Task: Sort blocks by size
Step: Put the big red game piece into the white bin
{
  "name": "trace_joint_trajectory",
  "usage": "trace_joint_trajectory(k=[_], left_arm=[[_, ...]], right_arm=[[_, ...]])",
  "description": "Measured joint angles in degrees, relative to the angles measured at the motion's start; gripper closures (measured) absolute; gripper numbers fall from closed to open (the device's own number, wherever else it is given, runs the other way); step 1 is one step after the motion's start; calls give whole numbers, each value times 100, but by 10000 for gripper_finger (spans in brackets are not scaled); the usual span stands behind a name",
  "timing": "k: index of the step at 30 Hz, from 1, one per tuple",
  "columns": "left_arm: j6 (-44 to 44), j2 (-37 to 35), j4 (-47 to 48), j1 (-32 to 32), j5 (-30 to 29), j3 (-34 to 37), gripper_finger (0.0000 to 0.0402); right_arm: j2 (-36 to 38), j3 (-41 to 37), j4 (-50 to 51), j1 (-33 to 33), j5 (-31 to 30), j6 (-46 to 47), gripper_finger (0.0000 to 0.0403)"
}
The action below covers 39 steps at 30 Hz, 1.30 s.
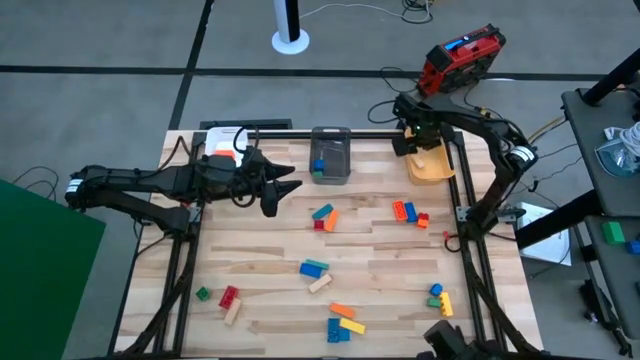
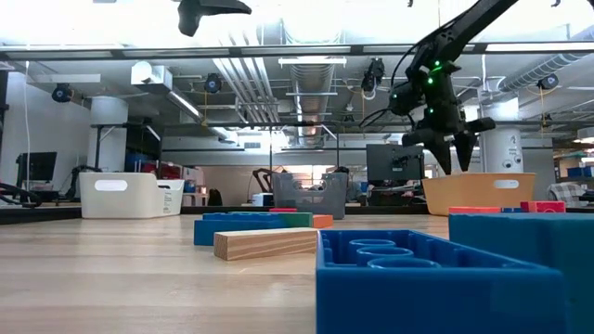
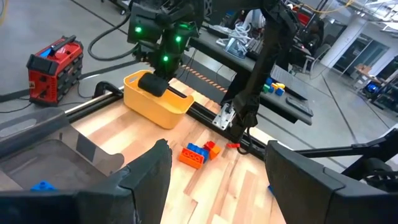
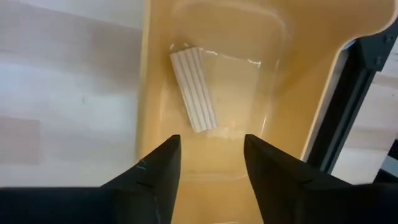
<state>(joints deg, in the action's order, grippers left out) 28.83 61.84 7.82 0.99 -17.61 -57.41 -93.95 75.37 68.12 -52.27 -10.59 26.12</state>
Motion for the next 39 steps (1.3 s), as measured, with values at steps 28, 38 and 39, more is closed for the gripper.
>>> trace_joint_trajectory(k=[28, 38, 39], left_arm=[[3423, 97, 4458, 364, 2856, 2, 169], [4435, 371, 5144, 1525, 2915, 7, 169], [4477, 413, 5142, 1630, 2914, 7, 169]], right_arm=[[1664, -19, -666, 1718, 2, 1002, 208], [1388, -39, -720, 1718, 9, 911, 202], [1361, -41, -720, 1718, 9, 909, 201]])
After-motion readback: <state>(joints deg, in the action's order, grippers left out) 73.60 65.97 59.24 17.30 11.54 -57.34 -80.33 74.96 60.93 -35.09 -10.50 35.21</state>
